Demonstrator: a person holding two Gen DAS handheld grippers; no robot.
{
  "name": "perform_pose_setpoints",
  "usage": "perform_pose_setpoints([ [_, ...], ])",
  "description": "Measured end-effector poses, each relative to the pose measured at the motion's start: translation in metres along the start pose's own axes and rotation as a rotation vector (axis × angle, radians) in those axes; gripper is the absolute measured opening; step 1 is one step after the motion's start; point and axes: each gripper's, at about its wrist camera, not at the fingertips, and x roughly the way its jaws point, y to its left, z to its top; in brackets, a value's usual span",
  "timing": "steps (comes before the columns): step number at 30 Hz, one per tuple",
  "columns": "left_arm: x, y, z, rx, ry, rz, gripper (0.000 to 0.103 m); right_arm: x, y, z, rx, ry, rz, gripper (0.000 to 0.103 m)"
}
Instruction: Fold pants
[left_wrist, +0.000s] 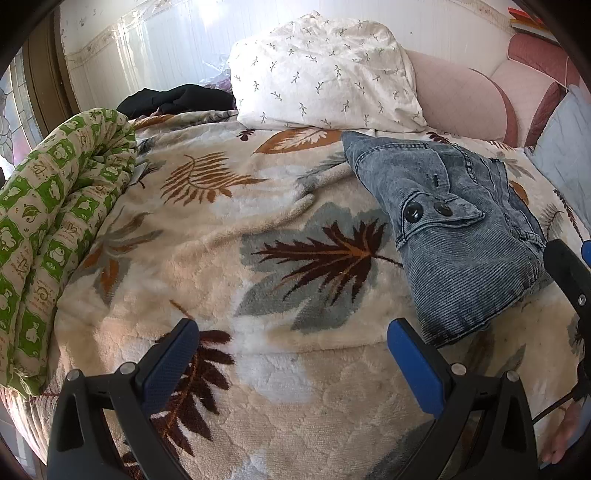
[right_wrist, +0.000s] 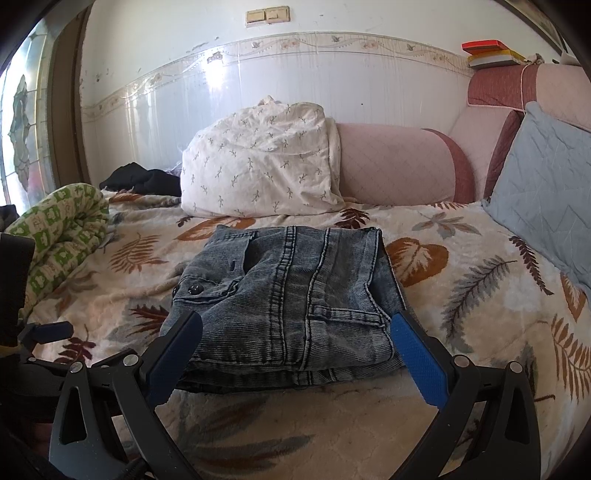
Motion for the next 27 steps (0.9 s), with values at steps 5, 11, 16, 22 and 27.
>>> perform_pose_setpoints([
  [5,0.001,0.0,0.0,-0.001,0.003,0.0,0.103,0.0,0.001,0.0,0.001,0.0,0.0,0.103],
  [11,0.005,0.001,-0.001,-0.003,0.019,0.001,0.103,0.001,0.002,-0.002,0.002,0.007,0.002,0.103],
  [16,0.008,0.002,-0.002,-0.007,0.03,0.001,0.103,0.002,0.001,-0.003,0.007,0.018,0.0,0.103],
  [22,0.013,0.003,-0.002,-0.009,0.043,0.006,0.103,0.005,-0.002,-0.002,0.019,0.03,0.002,0.103],
  [27,0.015,0.008,-0.002,-0.024,0.046,0.014,0.103,0.006,-0.004,-0.002,0.027,0.037,0.001,0.103],
])
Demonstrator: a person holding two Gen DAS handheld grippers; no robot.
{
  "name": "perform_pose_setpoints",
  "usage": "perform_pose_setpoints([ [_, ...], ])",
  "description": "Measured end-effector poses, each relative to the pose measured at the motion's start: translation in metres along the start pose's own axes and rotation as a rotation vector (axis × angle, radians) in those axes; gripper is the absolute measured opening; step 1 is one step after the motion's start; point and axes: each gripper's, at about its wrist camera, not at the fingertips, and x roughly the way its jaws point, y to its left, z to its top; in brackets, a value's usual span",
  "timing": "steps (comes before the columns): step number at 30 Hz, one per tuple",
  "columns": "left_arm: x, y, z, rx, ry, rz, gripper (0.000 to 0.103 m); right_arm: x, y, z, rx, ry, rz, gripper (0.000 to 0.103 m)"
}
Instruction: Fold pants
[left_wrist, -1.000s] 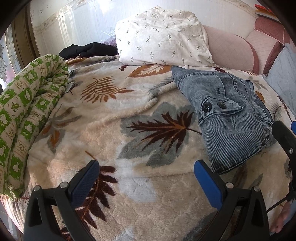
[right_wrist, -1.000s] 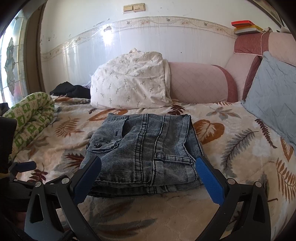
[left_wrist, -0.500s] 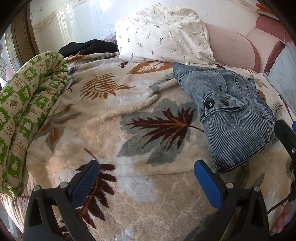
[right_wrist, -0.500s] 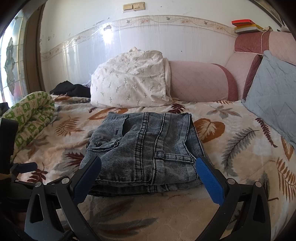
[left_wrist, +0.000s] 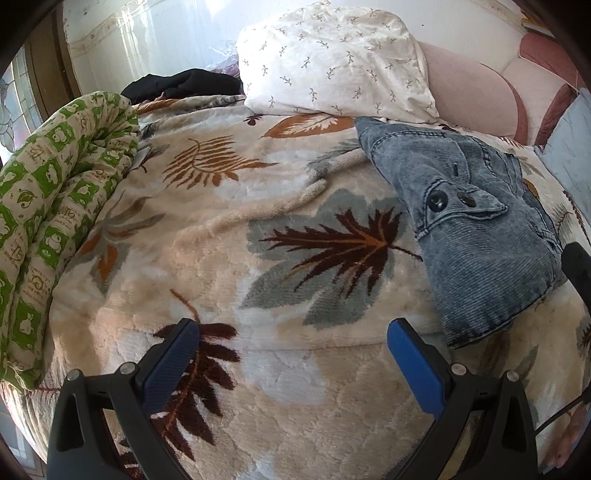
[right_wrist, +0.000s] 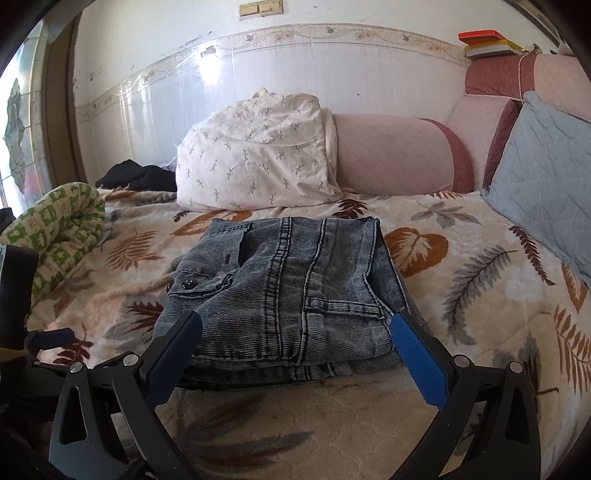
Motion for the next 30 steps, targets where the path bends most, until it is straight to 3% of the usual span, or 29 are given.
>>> perform_pose_setpoints([
  [18,0.01,0.001,0.0,0.005,-0.004,0.038,0.103,0.005,-0.003,0.0,0.013,0.022,-0.005,0.103],
  [30,-0.056,0.001,0.005,-0.073,-0.109,0.017,0.103,-0.012,-0.013,0.003,0.055,-0.006,-0.039,0.103],
])
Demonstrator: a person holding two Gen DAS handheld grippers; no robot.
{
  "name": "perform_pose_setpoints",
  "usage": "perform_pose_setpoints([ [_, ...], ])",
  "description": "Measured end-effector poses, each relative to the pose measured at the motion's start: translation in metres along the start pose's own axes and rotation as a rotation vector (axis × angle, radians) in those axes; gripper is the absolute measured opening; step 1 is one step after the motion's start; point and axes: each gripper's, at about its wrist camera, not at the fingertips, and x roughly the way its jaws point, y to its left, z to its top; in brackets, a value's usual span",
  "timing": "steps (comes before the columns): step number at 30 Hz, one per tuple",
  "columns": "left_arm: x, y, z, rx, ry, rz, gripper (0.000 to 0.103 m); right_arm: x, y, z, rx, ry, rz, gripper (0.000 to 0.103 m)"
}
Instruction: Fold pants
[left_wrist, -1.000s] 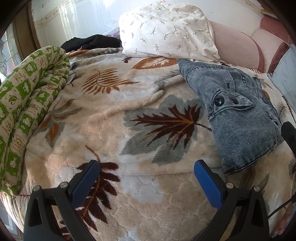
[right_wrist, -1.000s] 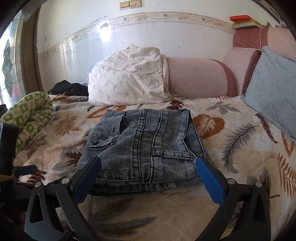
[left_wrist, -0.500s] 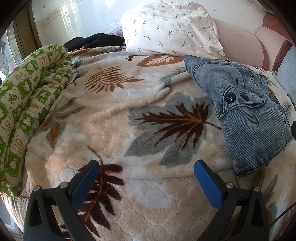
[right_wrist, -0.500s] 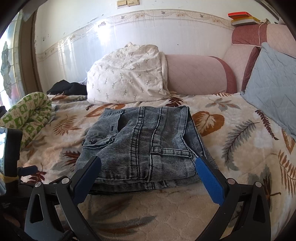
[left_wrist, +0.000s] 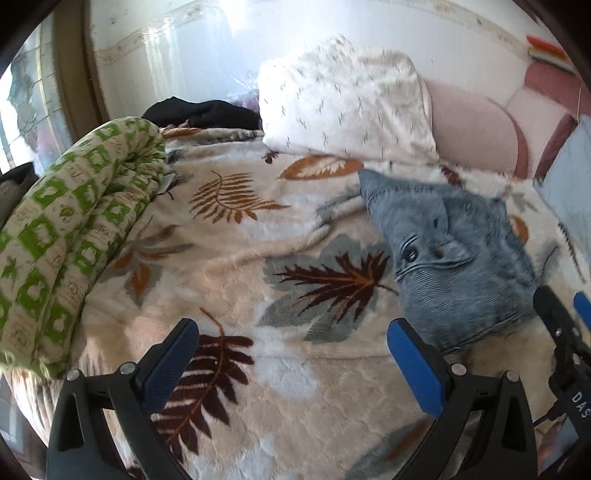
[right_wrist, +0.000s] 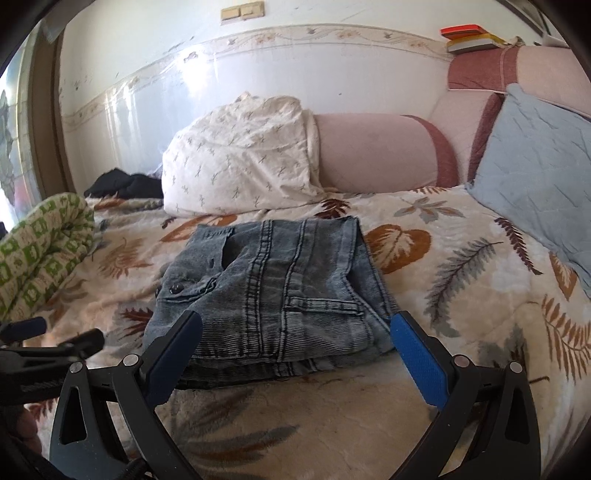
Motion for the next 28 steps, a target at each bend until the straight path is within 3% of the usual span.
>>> perform_pose_setpoints([
  [5,-0.009,-0.002,-0.011,-0.039,-0.033,-0.04,0.103,-0.014,-0.007,-0.001,0.014,-0.016,0.003,0.103],
  [12,0.0,-0.021,-0.016,0.109,-0.107,-0.089,0.103,-0.014,-0.003,-0.002,-0.014,-0.027,-0.007,0.103],
  [14,0.004,-0.019,-0.016,0.111,-0.113,-0.109,0.103,-0.01,-0.001,-0.003,-0.026,-0.023,-0.009,0.103],
  [18,0.015,-0.016,-0.013,0.114,-0.077,-0.095,0.103,0.0,0.006,-0.004,-0.047,-0.01,-0.006,0.103],
  [28,0.021,-0.016,-0.012,0.107,-0.092,-0.073,0.103,0.012,0.01,-0.005,-0.046,0.018,0.01,0.103],
])
